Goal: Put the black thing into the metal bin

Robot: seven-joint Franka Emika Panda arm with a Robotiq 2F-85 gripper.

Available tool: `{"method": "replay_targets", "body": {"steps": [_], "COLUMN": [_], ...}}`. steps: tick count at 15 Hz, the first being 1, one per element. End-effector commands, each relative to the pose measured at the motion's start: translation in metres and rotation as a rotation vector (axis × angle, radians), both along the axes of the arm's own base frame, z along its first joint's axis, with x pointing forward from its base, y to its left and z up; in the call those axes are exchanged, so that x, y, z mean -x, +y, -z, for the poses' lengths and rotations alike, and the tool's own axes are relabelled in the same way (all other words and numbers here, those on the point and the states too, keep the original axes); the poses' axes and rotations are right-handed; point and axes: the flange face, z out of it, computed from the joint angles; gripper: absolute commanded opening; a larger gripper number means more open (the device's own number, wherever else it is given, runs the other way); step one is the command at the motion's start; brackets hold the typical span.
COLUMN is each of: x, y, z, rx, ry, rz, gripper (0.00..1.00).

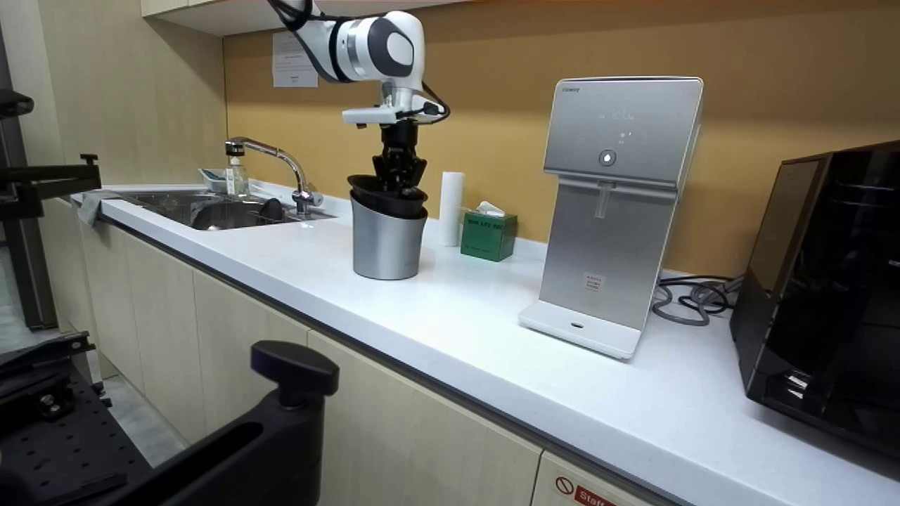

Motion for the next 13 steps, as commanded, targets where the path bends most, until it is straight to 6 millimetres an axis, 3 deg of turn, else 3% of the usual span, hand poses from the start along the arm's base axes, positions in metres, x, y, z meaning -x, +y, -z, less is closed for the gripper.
{"method": "replay_targets", "body": {"steps": [1,6,13], "x": [0.001,0.007,0.029], "y": [0.011,0.026,0.04], "z": [-0.018,-0.051,-0.095], "rx": [0.006,-0.015,-0.041], "ry": [-0.025,-0.069,-0.086], "rz": [0.018,0.049,0.046], "gripper": [0.68,0.99,1.0]}}
